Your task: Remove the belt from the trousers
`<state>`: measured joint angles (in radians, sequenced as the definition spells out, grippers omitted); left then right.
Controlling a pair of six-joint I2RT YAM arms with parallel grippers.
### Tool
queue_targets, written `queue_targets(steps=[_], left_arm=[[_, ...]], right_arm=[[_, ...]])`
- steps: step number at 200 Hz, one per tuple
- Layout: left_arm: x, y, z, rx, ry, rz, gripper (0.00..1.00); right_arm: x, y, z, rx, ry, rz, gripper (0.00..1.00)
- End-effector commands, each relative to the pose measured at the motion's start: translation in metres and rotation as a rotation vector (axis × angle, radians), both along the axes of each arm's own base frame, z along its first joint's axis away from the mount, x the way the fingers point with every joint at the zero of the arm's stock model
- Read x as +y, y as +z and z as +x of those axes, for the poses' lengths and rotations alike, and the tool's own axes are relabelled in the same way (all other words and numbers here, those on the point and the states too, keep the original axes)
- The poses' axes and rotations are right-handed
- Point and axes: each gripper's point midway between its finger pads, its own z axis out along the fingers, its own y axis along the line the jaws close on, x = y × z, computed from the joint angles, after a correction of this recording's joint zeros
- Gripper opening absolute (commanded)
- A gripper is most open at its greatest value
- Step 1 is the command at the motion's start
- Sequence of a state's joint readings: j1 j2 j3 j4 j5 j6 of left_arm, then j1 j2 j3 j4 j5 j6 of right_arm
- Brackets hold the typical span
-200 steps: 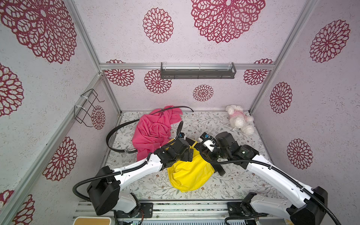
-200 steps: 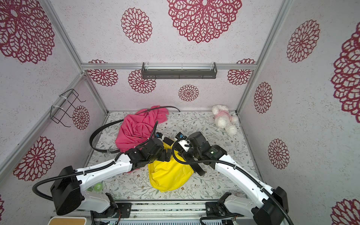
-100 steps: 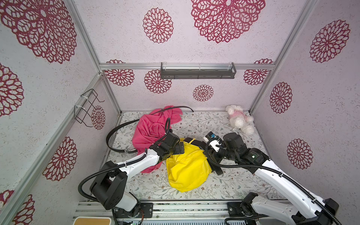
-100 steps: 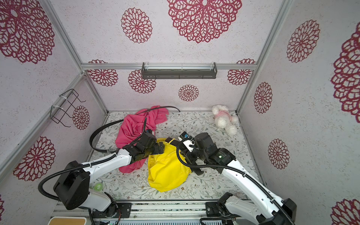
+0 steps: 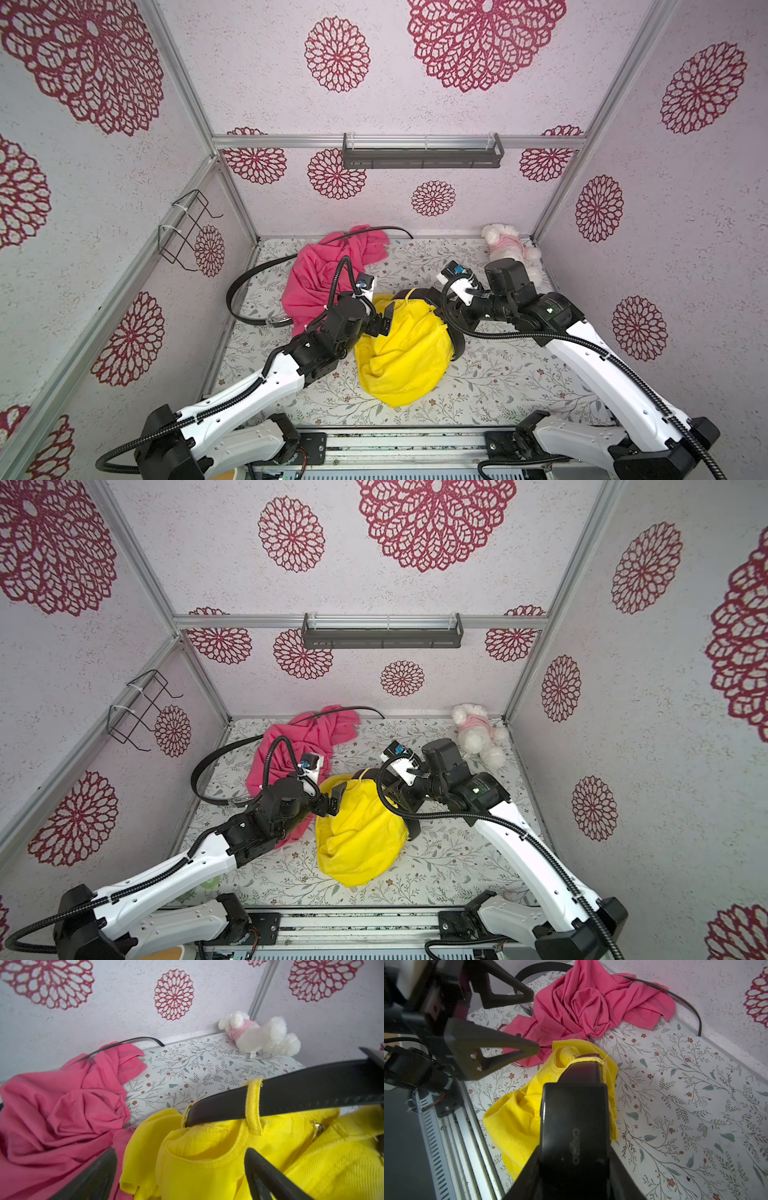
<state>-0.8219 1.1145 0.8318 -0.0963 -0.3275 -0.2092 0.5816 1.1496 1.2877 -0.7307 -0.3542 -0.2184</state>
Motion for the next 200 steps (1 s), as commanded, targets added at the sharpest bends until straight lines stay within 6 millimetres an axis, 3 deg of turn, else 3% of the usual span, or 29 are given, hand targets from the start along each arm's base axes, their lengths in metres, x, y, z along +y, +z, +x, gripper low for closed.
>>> queue_targets(steps=[1, 43, 81, 149, 168, 176, 181, 200], left_arm=[[-0.03, 0.021, -0.001, -0.125, -0.18, 0.06, 0.97], [-0.05, 0.044, 0.01, -0.219, -0.22, 0.028, 0.97], [-0.059, 0.065, 0.007, -0.292, -0.266, -0.028, 1.0], [-0.082, 0.054, 0.01, -0.281, -0.338, -0.033, 0.88], [-0.085, 0.056, 0.014, -0.294, -0.336, -0.031, 0.78], [-0.086, 0.056, 0.015, -0.297, -0.336, -0.026, 0.67], [-0.086, 0.056, 0.016, -0.299, -0.334, -0.023, 0.58], [-0.079, 0.054, 0.019, -0.302, -0.3, 0.0, 0.08]], right_arm=[[0.01, 0.047, -0.008, -0.09, 0.085, 0.101, 0.09], [0.013, 0.058, -0.012, -0.089, 0.114, 0.131, 0.09], [0.012, 0.053, -0.014, -0.07, 0.119, 0.126, 0.09], [0.013, 0.054, -0.019, -0.06, 0.145, 0.15, 0.08], [0.01, 0.048, -0.019, -0.049, 0.14, 0.148, 0.08], [0.009, 0.045, -0.019, -0.044, 0.135, 0.148, 0.08], [0.007, 0.043, -0.018, -0.041, 0.129, 0.148, 0.08], [-0.004, 0.029, -0.005, -0.023, 0.055, 0.114, 0.08]])
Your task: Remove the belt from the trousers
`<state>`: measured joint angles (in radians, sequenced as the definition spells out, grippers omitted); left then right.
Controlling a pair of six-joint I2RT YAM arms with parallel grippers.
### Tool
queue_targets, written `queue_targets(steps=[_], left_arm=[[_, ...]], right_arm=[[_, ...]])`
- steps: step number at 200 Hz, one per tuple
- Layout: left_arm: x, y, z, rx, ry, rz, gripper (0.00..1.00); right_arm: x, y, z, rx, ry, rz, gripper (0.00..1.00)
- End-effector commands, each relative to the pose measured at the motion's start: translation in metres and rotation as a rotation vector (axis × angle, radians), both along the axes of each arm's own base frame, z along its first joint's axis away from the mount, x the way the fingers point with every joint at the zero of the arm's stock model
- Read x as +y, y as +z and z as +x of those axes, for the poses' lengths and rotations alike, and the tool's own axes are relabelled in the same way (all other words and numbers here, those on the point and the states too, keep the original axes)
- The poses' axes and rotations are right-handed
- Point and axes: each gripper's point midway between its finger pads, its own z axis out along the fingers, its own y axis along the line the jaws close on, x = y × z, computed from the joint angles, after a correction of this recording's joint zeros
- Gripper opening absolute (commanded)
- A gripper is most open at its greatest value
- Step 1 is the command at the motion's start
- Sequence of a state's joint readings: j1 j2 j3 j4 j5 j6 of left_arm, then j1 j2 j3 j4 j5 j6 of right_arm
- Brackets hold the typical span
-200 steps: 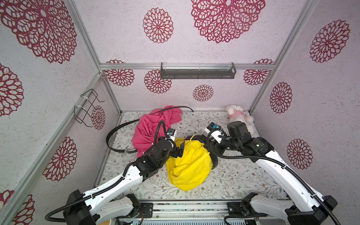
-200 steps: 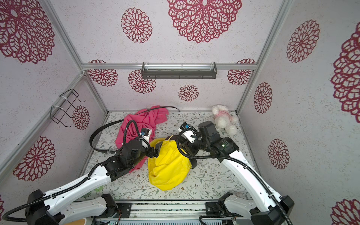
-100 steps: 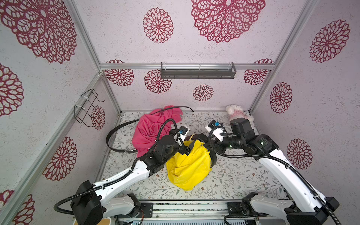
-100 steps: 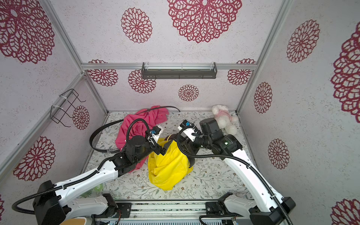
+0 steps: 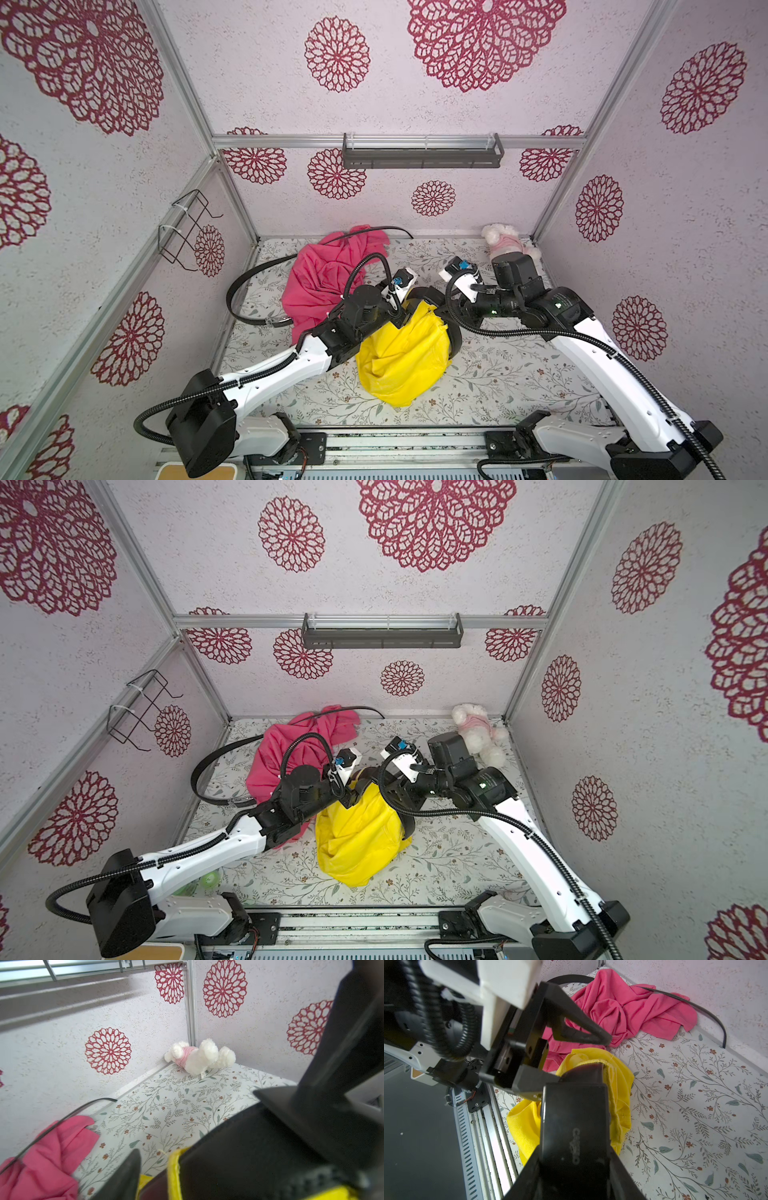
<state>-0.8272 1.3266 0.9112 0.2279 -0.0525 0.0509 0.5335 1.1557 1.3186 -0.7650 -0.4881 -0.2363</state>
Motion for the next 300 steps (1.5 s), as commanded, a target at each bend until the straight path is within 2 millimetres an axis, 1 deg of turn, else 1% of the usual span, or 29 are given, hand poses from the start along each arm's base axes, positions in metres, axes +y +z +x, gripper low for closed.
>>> queue_targets(steps=[1, 4, 27, 39, 45, 68, 82, 90, 101, 109, 113, 128, 141, 153, 162, 166, 194, 237, 266, 300], left_arm=[[0.006, 0.026, 0.006, -0.078, 0.038, -0.03, 0.06], [0.008, 0.026, 0.006, -0.076, 0.047, -0.031, 0.0], [0.03, 0.018, -0.002, -0.012, 0.109, -0.033, 0.0], [0.044, 0.011, -0.007, 0.023, 0.163, -0.033, 0.0], [0.051, 0.004, -0.01, 0.046, 0.197, -0.022, 0.0], [0.068, -0.018, -0.022, 0.092, 0.276, -0.004, 0.0], [0.072, -0.026, -0.024, 0.1, 0.305, -0.006, 0.0], [0.074, -0.027, -0.022, 0.097, 0.327, -0.007, 0.0], [0.075, -0.027, -0.017, 0.087, 0.355, 0.003, 0.0], [0.076, -0.026, -0.012, 0.078, 0.379, 0.015, 0.0], [0.075, -0.026, -0.01, 0.074, 0.387, 0.023, 0.0], [0.071, -0.023, -0.003, 0.068, 0.403, 0.04, 0.0], [0.066, -0.022, 0.001, 0.07, 0.401, 0.046, 0.0], [0.063, -0.022, 0.001, 0.075, 0.394, 0.039, 0.0], [0.063, -0.021, 0.001, 0.078, 0.393, 0.036, 0.0], [0.063, -0.021, 0.001, 0.079, 0.393, 0.037, 0.0], [0.066, -0.017, -0.002, 0.084, 0.392, 0.023, 0.0], [0.065, -0.012, -0.001, 0.081, 0.393, 0.021, 0.0], [0.064, -0.012, 0.0, 0.079, 0.393, 0.013, 0.0], [0.063, -0.011, 0.0, 0.082, 0.392, 0.004, 0.0]], right_arm=[[-0.006, 0.017, 0.004, -0.061, -0.017, 0.051, 0.08], [-0.009, 0.013, 0.008, -0.054, -0.035, 0.041, 0.08], [-0.03, -0.015, 0.038, 0.0, -0.18, -0.009, 0.08], [-0.036, -0.028, 0.052, 0.011, -0.234, -0.015, 0.08], [-0.038, -0.032, 0.06, 0.001, -0.26, -0.018, 0.08], [-0.039, -0.051, 0.091, -0.048, -0.327, -0.043, 0.08], [-0.03, -0.061, 0.106, -0.044, -0.314, -0.037, 0.09], [-0.021, -0.066, 0.109, -0.03, -0.279, -0.023, 0.11], [-0.009, -0.07, 0.109, -0.02, -0.223, -0.008, 0.18], [0.0, -0.07, 0.105, -0.028, -0.182, -0.009, 0.28], [0.003, -0.07, 0.102, -0.036, -0.163, -0.012, 0.34], [0.012, -0.067, 0.092, -0.073, -0.114, -0.04, 0.63], [0.016, -0.064, 0.083, -0.108, -0.09, -0.072, 0.81], [0.019, -0.061, 0.076, -0.132, -0.078, -0.1, 0.93], [0.02, -0.059, 0.074, -0.145, -0.077, -0.12, 0.97], [0.02, -0.058, 0.073, -0.149, -0.076, -0.126, 0.99], [0.029, -0.05, 0.067, -0.183, -0.046, -0.136, 0.99], [0.052, -0.035, 0.061, -0.237, 0.025, -0.111, 0.99], [0.064, -0.033, 0.056, -0.244, 0.058, -0.089, 0.99], [0.075, -0.028, 0.055, -0.251, 0.073, -0.067, 0.98]])
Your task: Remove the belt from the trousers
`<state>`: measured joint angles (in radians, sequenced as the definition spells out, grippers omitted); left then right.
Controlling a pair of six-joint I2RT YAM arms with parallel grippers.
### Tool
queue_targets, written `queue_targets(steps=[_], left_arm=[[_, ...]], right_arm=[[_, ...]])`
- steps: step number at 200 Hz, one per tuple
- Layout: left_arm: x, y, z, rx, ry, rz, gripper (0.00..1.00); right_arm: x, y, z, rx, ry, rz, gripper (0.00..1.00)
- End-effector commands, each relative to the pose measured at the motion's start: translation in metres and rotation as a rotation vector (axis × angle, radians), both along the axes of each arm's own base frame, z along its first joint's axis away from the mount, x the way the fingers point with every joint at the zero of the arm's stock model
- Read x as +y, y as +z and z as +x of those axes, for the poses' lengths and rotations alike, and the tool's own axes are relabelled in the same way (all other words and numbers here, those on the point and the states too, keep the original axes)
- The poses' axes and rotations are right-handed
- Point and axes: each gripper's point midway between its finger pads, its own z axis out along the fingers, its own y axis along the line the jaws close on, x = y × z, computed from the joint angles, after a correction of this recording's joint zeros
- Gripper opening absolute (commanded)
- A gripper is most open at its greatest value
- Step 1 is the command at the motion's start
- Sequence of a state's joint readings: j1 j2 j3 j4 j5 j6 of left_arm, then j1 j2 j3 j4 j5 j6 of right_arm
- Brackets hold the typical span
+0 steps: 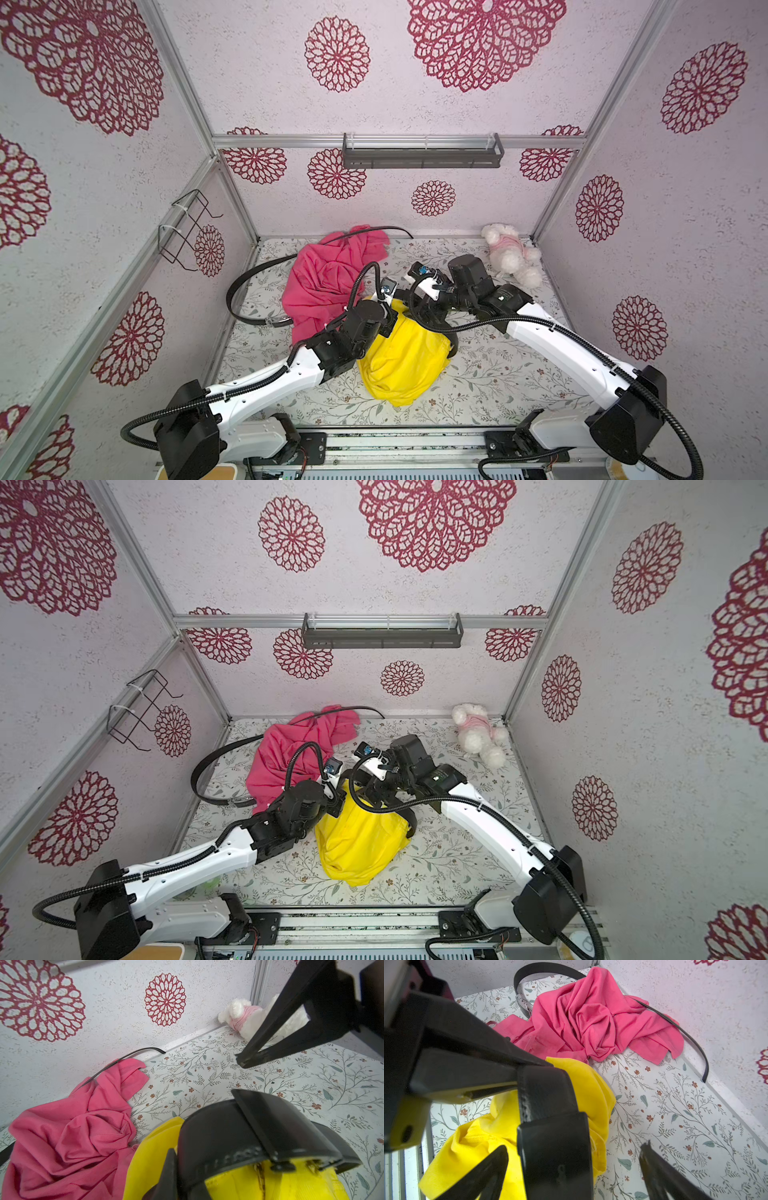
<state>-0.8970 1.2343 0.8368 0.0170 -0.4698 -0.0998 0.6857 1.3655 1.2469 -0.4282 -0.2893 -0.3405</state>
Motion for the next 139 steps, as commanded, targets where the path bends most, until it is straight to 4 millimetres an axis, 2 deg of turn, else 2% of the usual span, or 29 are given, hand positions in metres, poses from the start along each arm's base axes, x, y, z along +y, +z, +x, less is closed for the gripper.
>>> queue_targets(steps=[1, 23, 76, 107, 125, 139], left_arm=[[0.0, 0.03, 0.003, -0.051, 0.023, -0.084, 0.0], [-0.001, 0.029, 0.002, -0.051, 0.021, -0.085, 0.0], [0.002, 0.028, 0.002, -0.05, 0.025, -0.083, 0.0], [0.004, 0.024, 0.003, -0.046, 0.035, -0.075, 0.0], [0.005, 0.02, 0.003, -0.042, 0.042, -0.07, 0.0], [0.008, 0.016, 0.003, -0.037, 0.054, -0.064, 0.0]], right_arm=[[0.011, 0.023, 0.004, -0.057, 0.022, 0.044, 0.98], [0.02, 0.024, 0.004, -0.057, 0.038, 0.058, 0.94], [0.027, 0.027, 0.002, -0.048, 0.059, 0.081, 0.68], [0.024, 0.022, -0.001, -0.034, 0.057, 0.059, 0.45], [0.021, 0.019, -0.003, -0.029, 0.056, 0.046, 0.37], [0.019, 0.018, -0.004, -0.029, 0.054, 0.037, 0.24]])
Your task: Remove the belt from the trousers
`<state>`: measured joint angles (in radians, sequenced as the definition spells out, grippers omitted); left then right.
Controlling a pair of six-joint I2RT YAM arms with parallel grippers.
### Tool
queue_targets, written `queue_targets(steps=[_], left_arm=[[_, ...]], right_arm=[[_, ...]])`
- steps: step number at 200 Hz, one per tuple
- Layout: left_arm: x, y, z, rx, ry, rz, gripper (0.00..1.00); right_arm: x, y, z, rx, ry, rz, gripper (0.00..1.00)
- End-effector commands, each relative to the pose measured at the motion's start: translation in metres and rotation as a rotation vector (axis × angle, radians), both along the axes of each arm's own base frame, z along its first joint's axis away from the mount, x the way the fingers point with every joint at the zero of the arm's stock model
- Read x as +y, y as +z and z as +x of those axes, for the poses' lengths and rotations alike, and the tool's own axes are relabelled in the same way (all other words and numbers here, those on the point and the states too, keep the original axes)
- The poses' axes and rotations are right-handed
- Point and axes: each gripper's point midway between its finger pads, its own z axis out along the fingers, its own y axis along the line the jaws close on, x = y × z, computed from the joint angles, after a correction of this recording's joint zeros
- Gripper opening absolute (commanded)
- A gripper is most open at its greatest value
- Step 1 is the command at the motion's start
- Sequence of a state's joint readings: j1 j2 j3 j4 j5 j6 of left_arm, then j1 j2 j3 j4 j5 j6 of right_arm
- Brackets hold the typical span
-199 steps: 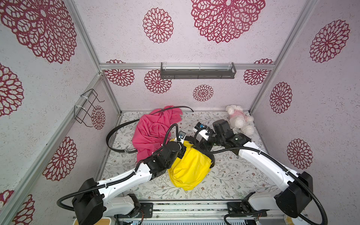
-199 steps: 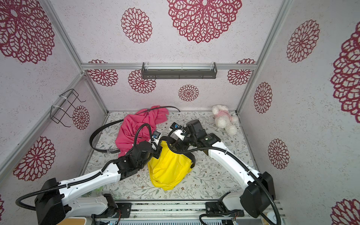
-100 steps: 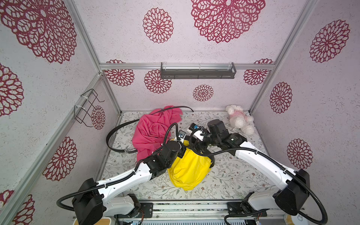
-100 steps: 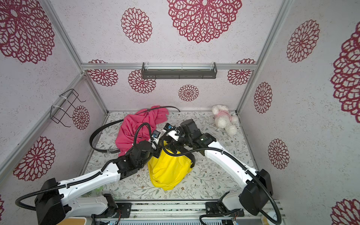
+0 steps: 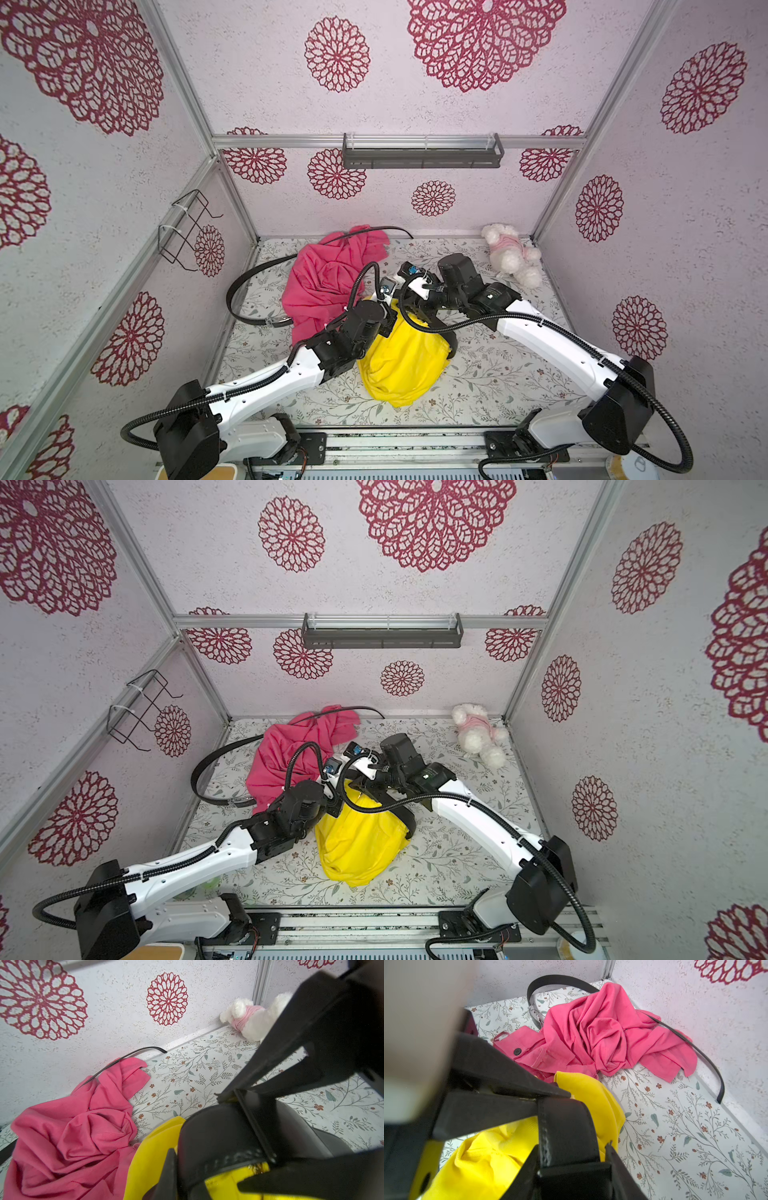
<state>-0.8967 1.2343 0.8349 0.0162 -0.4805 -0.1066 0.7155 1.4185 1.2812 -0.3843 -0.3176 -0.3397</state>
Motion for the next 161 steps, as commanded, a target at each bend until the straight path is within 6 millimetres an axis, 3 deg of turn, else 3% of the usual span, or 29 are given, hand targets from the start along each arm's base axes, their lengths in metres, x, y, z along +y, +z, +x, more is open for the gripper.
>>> queue_targets(steps=[1, 27, 59, 89, 161], left_arm=[[0.006, 0.017, 0.003, -0.038, 0.043, -0.063, 0.0], [0.014, 0.009, 0.004, -0.026, 0.071, -0.064, 0.0], [0.027, -0.004, 0.006, -0.006, 0.122, -0.068, 0.0], [0.052, -0.016, 0.012, 0.013, 0.214, -0.112, 0.0], [0.143, -0.02, 0.022, 0.035, 0.514, -0.234, 0.0]], right_arm=[[-0.004, 0.014, -0.005, -0.021, 0.001, 0.008, 0.23], [-0.01, 0.014, -0.006, -0.022, -0.014, 0.012, 0.0], [-0.021, 0.019, -0.001, -0.011, -0.056, 0.058, 0.0], [-0.041, 0.025, 0.006, 0.003, -0.109, 0.107, 0.0], [-0.097, 0.02, 0.012, 0.008, -0.253, 0.073, 0.0]])
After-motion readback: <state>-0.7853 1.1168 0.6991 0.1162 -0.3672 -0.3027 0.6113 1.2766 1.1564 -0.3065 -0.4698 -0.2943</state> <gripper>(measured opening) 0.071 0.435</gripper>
